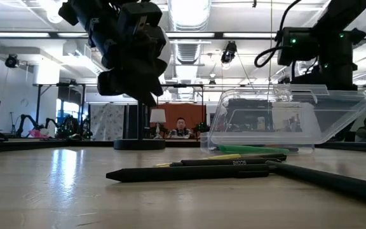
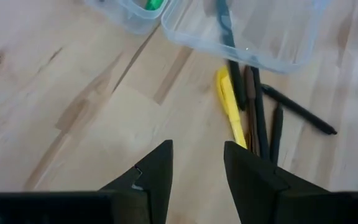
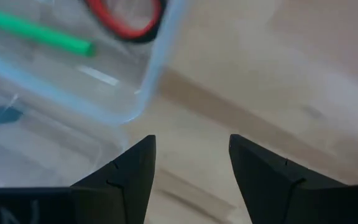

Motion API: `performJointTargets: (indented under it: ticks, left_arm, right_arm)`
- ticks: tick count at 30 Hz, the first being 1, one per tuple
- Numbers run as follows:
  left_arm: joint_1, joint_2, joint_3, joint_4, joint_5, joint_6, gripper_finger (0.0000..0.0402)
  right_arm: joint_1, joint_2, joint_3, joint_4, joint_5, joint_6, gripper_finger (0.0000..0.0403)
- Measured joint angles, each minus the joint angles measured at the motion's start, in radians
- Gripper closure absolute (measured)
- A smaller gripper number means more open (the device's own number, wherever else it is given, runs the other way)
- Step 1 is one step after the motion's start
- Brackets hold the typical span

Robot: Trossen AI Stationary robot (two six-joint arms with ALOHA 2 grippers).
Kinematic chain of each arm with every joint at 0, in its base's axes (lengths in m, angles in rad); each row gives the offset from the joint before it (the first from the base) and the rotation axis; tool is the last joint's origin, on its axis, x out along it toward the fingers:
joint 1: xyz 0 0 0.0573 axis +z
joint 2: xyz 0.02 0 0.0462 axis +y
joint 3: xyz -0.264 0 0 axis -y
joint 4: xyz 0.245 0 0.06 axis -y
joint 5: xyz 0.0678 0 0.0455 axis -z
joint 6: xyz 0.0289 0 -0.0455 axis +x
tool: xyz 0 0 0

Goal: Pick & place school supplies into a supply box
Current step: Put the black ballpen into the supply box

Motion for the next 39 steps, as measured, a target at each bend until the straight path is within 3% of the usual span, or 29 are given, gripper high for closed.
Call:
performJointTargets:
  ticks: [9, 15, 22, 27, 31, 39]
  left_arm:
    - [-0.019, 0.0, -0.001, -0.063, -0.006, -0.005, 0.0274]
    - [-0.045, -0.001, -0.001, -0.102, -0.008, -0.043, 0.0274]
    - [-0.088, -0.003, 0.007, -0.115, -0.005, -0.099, 0.0274]
    - [-0.117, -0.005, 0.011, -0.126, -0.001, -0.135, 0.0274]
    - [-0.131, -0.005, 0.011, -0.153, -0.015, -0.163, 0.0274]
    - [-0.139, -0.005, 0.012, -0.156, -0.036, -0.168, 0.0274]
  right_arm:
    - [0.061, 0.128, 0.02, 0.244, -0.176, 0.023, 0.0207]
    - [0.065, 0.241, 0.11, 0.399, -0.184, 0.031, 0.0207]
    - [0.064, 0.403, 0.259, 0.403, -0.187, -0.082, 0.0207]
    - [0.057, 0.431, 0.373, 0.406, -0.177, -0.166, 0.0207]
    - [0.039, 0.411, 0.439, 0.376, -0.139, -0.219, 0.0207]
    - [0.053, 0.261, 0.451, 0.039, 0.091, -0.491, 0.0207]
